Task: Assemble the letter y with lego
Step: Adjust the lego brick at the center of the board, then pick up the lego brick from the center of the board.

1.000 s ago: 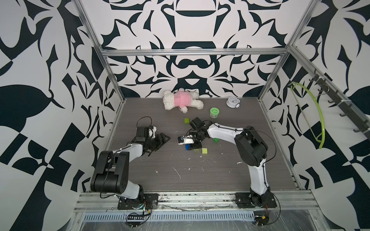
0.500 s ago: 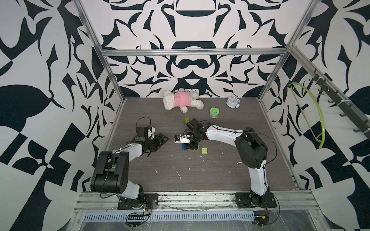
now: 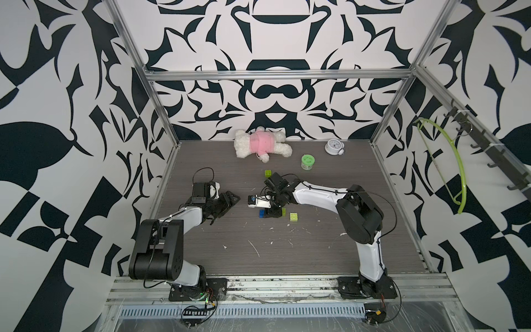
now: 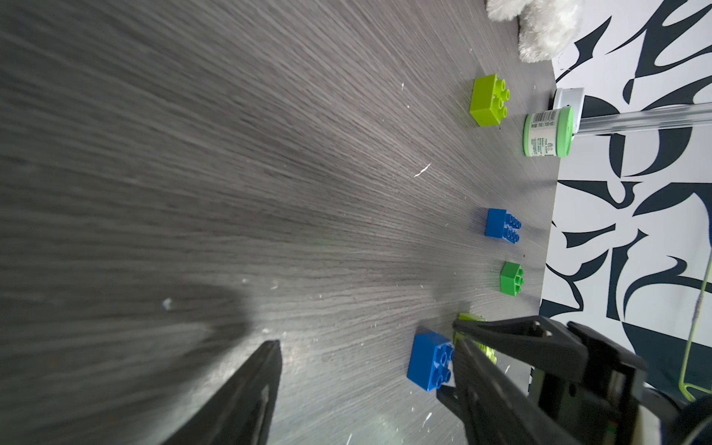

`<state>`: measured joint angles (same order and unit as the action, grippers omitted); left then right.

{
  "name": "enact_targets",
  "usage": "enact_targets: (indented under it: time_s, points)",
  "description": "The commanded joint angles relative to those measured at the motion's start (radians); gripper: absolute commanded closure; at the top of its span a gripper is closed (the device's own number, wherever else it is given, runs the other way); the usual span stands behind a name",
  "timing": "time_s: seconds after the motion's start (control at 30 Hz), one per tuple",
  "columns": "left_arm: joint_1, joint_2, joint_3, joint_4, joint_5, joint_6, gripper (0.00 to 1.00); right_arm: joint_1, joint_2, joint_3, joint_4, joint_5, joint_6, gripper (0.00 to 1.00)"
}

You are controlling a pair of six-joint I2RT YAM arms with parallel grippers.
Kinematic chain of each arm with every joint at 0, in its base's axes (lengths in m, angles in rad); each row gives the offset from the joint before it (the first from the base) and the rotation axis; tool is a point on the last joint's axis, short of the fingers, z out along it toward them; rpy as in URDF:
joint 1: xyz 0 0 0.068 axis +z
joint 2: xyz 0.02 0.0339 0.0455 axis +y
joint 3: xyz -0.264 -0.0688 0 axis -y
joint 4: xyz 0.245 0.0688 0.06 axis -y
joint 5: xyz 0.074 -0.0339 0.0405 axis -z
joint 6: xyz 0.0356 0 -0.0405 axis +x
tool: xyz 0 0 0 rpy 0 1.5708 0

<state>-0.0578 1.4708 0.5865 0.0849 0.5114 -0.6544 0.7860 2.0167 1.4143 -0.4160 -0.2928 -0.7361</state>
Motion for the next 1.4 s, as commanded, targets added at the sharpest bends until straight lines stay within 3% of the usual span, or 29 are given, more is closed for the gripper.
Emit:
enact_targets:
  time_s: [0.0, 0.23, 0.43, 1.37]
  points:
    - [0.004, -0.017, -0.005, 0.003, 0.016, 0.000, 0.25, -0.038, -0.136, -0.032, -0.041, 0.003, -0.014, 0.46]
    - [-0.007, 0.003, -0.018, 0.029, 0.039, -0.019, 0.24, -0.197, -0.369, -0.276, -0.110, -0.022, -0.092, 0.46]
    - [-0.010, 0.012, -0.014, 0.032, 0.036, -0.017, 0.24, -0.228, -0.454, -0.405, -0.124, 0.029, -0.166, 0.46]
    - [-0.011, 0.027, -0.015, 0.030, 0.026, -0.004, 0.24, -0.220, -0.264, -0.342, -0.030, -0.044, -0.109, 0.50]
